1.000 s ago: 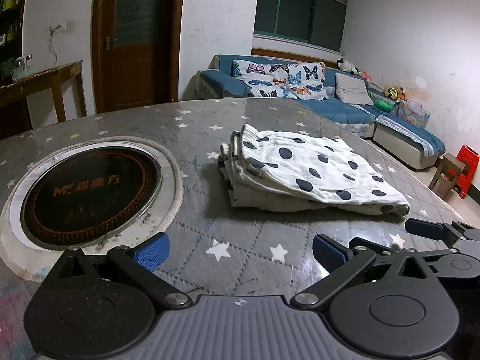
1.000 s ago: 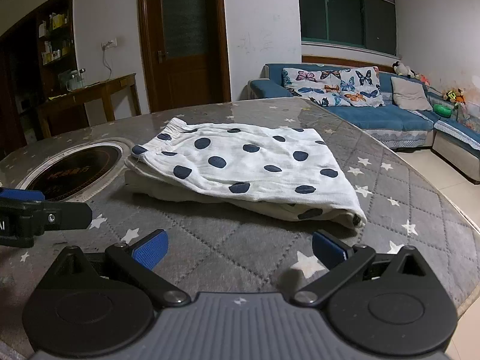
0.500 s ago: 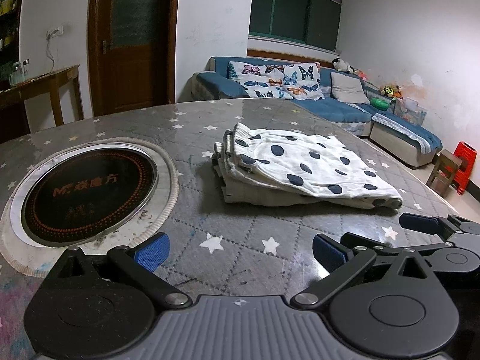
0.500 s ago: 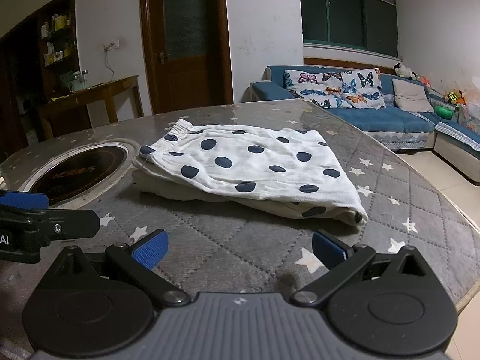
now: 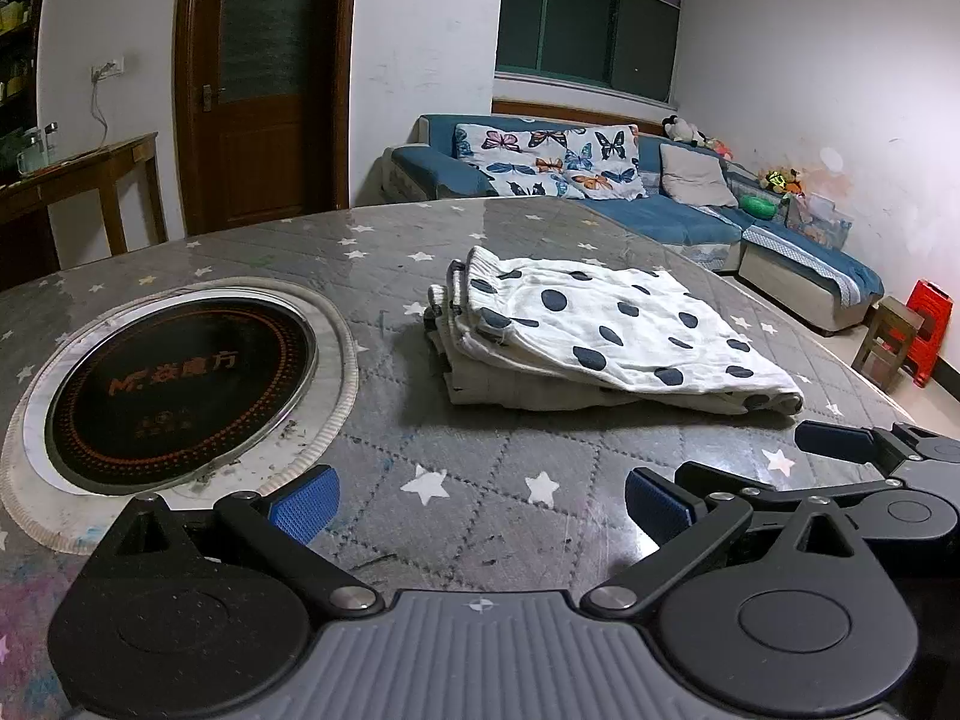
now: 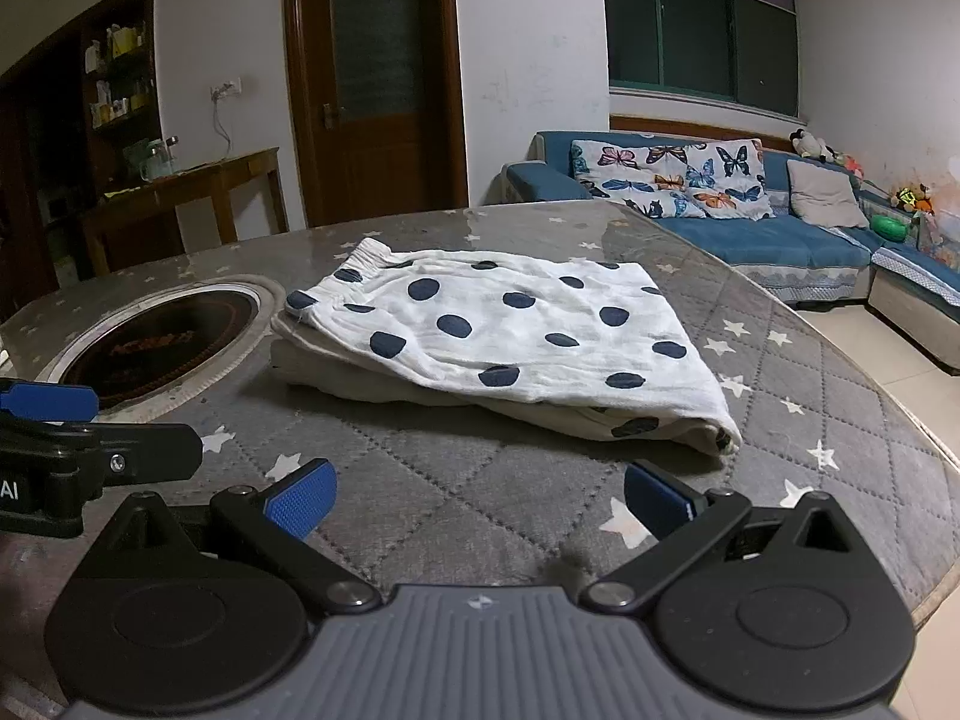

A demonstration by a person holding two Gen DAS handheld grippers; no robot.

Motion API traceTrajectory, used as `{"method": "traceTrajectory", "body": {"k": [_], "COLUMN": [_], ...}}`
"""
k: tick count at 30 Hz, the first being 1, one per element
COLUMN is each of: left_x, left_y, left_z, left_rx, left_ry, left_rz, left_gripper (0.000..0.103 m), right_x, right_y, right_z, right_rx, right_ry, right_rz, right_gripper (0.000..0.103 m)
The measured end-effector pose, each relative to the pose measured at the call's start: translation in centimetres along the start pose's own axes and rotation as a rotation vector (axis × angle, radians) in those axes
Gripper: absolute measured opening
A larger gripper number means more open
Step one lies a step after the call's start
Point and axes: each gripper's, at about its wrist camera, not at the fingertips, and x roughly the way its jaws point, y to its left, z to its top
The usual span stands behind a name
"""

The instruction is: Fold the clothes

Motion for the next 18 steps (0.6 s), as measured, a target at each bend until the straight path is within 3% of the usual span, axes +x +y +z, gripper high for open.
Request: {"method": "traceTrajectory", "body": {"k": [18], "left_x": [1.2], "left_y": [0.1], "left_z": [0.7], "left_rx": [0.010], "left_ry": [0.015], "left_rz": [0.004], "left_gripper": [0.103], "right_x": [1.3], "right_y": [-0.3], "right_z": [0.5], "right_rx": [-0.005], "right_ry": [0.019], "right_rz": [0.000], "right_gripper": [0.103]}}
